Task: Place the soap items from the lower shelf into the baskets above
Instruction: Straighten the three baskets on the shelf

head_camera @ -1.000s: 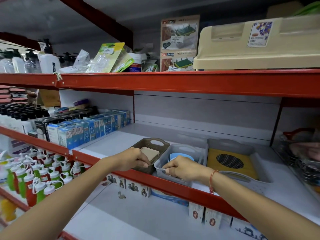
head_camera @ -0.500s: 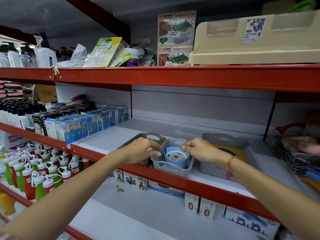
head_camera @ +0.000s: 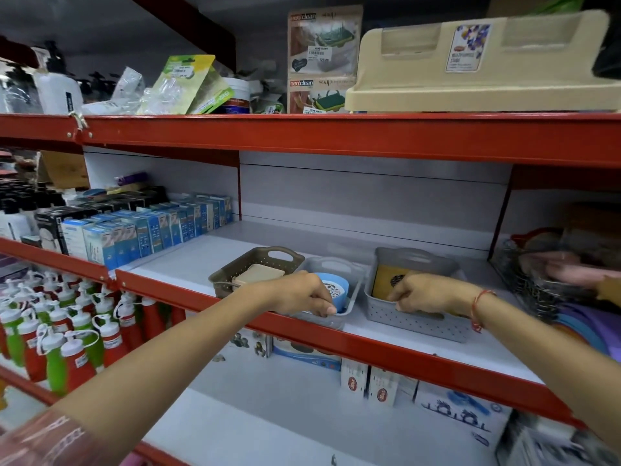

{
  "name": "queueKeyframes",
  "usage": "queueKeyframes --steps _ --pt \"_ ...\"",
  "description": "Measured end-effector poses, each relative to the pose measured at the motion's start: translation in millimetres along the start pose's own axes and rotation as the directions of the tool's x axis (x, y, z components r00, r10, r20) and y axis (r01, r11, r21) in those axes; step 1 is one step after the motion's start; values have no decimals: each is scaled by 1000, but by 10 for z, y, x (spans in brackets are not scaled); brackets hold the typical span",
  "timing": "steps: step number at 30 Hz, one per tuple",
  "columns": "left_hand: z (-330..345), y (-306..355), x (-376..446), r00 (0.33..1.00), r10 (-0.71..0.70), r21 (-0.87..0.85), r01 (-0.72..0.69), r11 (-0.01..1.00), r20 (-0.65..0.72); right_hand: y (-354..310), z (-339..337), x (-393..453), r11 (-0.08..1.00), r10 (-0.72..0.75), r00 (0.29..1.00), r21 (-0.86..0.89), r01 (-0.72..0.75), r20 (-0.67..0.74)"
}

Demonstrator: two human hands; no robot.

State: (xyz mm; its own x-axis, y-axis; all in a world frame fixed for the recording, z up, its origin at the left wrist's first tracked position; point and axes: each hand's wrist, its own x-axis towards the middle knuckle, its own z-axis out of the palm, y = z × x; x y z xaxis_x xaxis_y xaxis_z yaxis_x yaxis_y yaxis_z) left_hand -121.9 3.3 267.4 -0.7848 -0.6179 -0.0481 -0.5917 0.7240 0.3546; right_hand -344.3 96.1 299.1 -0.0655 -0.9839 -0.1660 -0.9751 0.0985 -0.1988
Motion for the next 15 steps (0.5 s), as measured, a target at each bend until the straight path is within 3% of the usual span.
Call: queueKeyframes --steps 15 --pt "45 -22 -1 999 46 43 -46 998 -20 -214 -9 -179 995 -101 988 19 100 120"
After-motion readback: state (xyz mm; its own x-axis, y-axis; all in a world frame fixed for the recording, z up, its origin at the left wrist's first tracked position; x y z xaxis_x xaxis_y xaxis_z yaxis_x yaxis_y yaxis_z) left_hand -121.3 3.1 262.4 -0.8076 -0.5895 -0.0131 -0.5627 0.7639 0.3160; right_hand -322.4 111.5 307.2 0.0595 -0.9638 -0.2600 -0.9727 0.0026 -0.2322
